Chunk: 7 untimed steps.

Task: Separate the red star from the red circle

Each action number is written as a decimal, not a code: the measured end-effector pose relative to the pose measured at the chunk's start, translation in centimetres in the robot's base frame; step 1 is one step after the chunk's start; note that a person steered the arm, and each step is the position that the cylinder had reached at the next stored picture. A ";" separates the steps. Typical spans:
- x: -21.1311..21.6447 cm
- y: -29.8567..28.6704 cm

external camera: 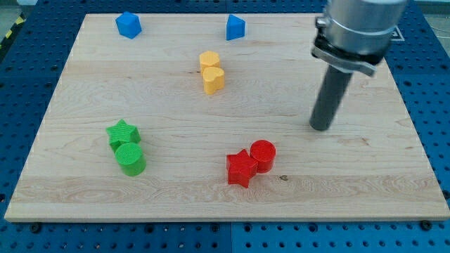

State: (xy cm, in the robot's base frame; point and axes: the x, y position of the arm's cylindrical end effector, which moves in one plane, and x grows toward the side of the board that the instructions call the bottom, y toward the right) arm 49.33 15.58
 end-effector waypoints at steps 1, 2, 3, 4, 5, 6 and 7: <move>3.6 2.1; 8.5 1.9; 12.6 -1.6; 12.4 -2.6; 12.4 -4.3; 11.6 -9.6; 11.4 -10.1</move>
State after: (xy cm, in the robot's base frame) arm 60.70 5.51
